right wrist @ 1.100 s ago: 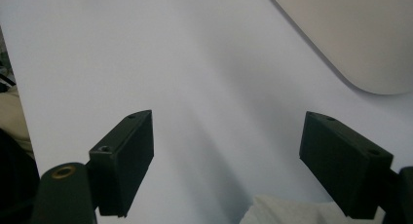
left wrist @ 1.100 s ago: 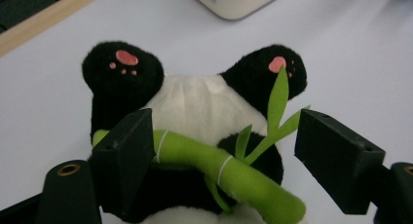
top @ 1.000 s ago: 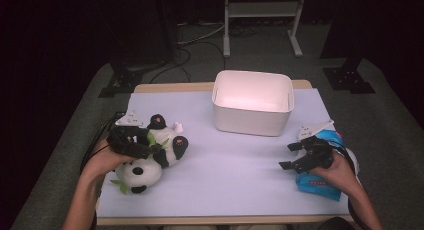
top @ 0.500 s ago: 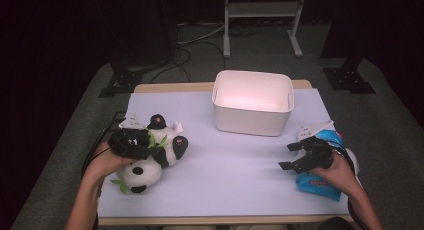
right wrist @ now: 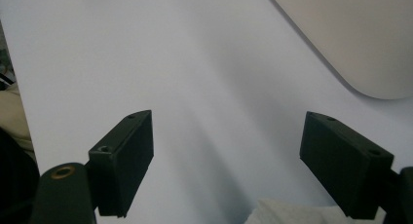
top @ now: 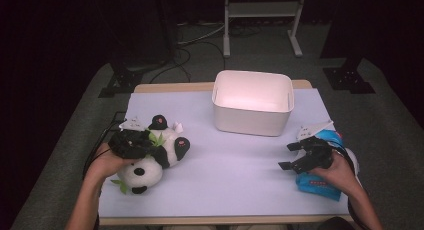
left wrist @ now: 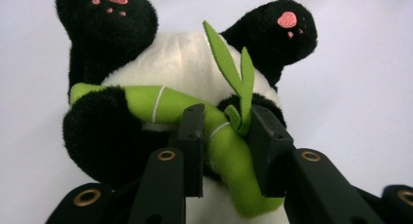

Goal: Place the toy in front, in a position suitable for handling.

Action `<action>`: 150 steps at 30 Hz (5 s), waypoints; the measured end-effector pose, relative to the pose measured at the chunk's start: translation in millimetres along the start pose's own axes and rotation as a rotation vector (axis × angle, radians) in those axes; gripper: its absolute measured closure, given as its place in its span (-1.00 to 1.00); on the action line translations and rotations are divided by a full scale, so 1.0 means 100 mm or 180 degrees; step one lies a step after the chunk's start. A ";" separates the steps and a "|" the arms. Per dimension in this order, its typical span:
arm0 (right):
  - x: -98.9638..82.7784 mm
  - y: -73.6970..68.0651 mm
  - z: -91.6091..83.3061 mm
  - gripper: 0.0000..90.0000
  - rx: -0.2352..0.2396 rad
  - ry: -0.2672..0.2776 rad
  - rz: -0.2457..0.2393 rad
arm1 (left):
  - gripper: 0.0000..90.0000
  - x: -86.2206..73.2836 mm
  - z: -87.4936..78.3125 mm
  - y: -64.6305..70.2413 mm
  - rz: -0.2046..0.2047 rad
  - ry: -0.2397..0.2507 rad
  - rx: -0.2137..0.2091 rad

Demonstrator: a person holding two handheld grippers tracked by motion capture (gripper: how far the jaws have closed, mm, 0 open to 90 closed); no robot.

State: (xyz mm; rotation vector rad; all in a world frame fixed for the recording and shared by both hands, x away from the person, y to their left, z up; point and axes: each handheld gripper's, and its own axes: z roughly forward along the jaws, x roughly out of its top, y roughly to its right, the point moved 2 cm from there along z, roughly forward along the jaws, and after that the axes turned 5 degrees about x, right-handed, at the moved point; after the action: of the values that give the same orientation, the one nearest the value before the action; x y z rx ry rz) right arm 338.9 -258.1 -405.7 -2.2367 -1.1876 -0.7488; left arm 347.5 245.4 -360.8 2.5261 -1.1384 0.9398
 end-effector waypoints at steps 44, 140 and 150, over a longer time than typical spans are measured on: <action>-0.02 0.05 -0.04 -0.59 0.0022 0.0056 0.0064 | 0.68 0.14 -0.16 -0.14 -0.0097 0.0021 -0.0128; -0.11 0.19 -0.72 -0.48 -0.0561 -0.0247 0.0312 | -0.41 0.51 0.43 0.75 0.0524 0.0410 -0.1039; -0.09 0.31 -0.51 -0.18 -0.0577 -0.0477 0.0362 | -0.54 0.38 0.58 0.79 0.0499 0.0343 -0.1007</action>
State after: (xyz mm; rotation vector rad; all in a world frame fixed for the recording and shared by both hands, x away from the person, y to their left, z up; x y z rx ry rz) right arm 349.1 -312.1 -380.0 -2.5250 -1.0866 -0.6775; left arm 335.8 144.0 -386.7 2.1374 -1.3479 0.8429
